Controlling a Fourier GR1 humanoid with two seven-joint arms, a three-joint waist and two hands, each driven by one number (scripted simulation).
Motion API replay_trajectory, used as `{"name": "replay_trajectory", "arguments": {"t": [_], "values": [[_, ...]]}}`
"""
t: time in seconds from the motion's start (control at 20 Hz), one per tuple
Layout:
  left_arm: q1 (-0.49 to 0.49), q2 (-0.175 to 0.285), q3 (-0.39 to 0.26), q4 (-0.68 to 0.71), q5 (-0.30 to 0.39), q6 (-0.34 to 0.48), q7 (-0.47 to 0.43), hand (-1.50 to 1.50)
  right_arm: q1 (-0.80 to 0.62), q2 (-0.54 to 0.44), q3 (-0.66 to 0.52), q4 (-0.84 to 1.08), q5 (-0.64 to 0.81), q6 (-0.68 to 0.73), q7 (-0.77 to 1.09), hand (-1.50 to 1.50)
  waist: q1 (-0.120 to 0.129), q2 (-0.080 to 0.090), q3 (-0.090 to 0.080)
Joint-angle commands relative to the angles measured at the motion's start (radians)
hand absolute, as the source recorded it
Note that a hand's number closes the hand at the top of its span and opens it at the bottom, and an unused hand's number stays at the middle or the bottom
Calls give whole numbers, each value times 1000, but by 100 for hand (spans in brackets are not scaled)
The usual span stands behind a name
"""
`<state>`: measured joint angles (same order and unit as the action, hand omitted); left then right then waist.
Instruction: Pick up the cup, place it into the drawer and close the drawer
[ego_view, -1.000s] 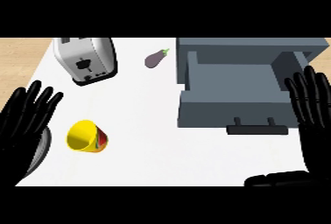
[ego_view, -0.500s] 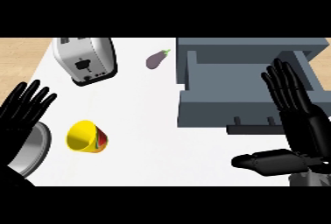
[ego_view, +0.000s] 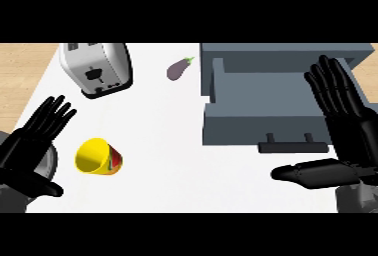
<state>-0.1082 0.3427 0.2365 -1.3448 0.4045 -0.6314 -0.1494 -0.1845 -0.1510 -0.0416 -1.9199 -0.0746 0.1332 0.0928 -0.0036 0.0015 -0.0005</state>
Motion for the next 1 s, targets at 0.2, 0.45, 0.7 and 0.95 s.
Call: {"name": "replay_trajectory", "arguments": {"t": [0.2, 0.45, 0.7, 0.95], "values": [[-81, 11, 0, 400, -279, -16, -328, -150, -36, -7, -21, 53, 3, 16, -34, -150, -6, 3, -1], [-144, 12, -12, 583, -343, 8, -426, -150, -38, -43, -75, 3, -61, 48, 21, -150, -5, 0, 0], [-213, 39, -33, 855, -459, 52, -676, -150, -87, -32, -64, 17, -55, 27, 53, -150, -15, 5, -2], [-273, 19, -48, 971, -480, 83, -752, -150, -93, -50, -92, 90, -49, 51, -19, -150, -20, 9, -3]]}}
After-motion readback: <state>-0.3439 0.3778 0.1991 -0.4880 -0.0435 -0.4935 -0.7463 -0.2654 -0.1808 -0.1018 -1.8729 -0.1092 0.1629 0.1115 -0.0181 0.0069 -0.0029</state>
